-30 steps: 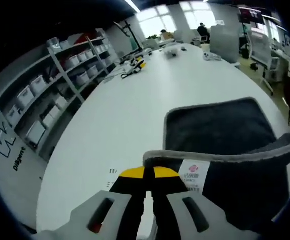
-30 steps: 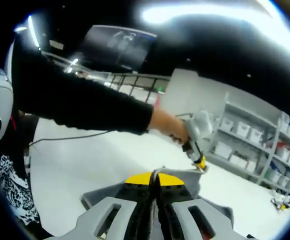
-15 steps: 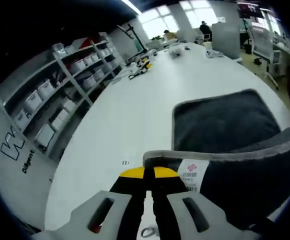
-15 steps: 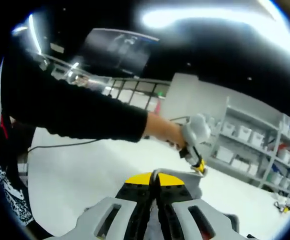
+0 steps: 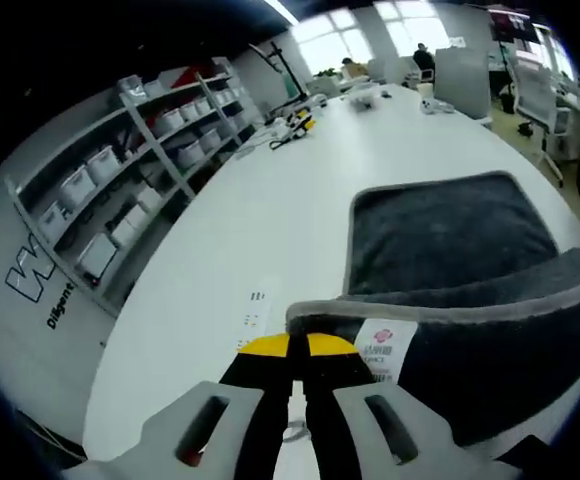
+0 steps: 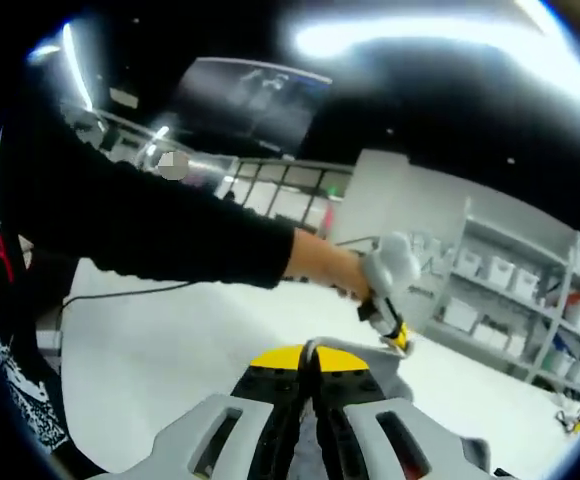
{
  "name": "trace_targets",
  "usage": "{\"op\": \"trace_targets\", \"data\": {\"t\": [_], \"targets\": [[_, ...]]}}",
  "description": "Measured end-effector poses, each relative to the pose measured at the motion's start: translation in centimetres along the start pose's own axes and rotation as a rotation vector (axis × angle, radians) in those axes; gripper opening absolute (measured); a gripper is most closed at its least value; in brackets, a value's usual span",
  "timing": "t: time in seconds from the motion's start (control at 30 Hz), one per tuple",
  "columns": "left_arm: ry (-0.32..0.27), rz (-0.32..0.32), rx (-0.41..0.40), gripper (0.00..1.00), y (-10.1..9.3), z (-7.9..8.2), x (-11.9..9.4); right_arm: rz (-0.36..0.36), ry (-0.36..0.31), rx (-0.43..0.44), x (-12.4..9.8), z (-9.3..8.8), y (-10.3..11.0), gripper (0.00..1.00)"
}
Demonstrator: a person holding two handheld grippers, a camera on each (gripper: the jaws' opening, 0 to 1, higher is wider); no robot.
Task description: Open the folded towel by lifting each exposed corner and separating the folded layers until the towel lies flat within the target outline without major curled edges
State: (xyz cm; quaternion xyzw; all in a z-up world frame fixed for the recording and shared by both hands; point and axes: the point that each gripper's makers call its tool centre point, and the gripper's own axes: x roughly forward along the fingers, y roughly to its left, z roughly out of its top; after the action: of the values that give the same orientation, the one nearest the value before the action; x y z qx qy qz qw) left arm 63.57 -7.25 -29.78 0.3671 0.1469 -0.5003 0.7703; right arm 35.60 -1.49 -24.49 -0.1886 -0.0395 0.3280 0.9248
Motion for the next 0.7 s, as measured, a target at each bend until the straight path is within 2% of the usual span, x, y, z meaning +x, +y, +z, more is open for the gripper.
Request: {"op": "trace_targets", "data": {"t": [0.1,0.13,0.23,0.27,0.43,0.63,0.7], "targets": [[0.002,0.002,-0.001,0.02,0.1,-0.2,-0.3,0.004,0.0,-0.002,0.1,0.1,0.2,0.0],[0.014,0.012,-0.012,0.02,0.3,-0.9,-1.0,0.017,-0.002,-0.013,0.4,0.3,0.7,0.0],[0.017,0.022,-0.012,0.02,0.5,-1.3,-1.3,0.02,-0.002,-0.018,0.5,0.4,0.9,0.0],[0.025,0.035,-0.022,0.02,0.8,-2.0,-2.1,0.03,-0.004,-0.023,0.8,0.6,1.2,0.0],[0.034,0.054,-0.034,0.02,1.1,-3.3,-3.3,0.052,-0.003,-0.04,1.5,1.0,2.3,0.0],[0.017,0.07,-0.035,0.02,1.6,-4.1,-4.5,0.079,-0.009,-0.063,2.7,1.5,3.3,0.0],[0.022,0.08,-0.04,0.02,1.9,-4.8,-5.0,0.088,-0.01,-0.071,3.2,1.7,3.6,0.0]]}}
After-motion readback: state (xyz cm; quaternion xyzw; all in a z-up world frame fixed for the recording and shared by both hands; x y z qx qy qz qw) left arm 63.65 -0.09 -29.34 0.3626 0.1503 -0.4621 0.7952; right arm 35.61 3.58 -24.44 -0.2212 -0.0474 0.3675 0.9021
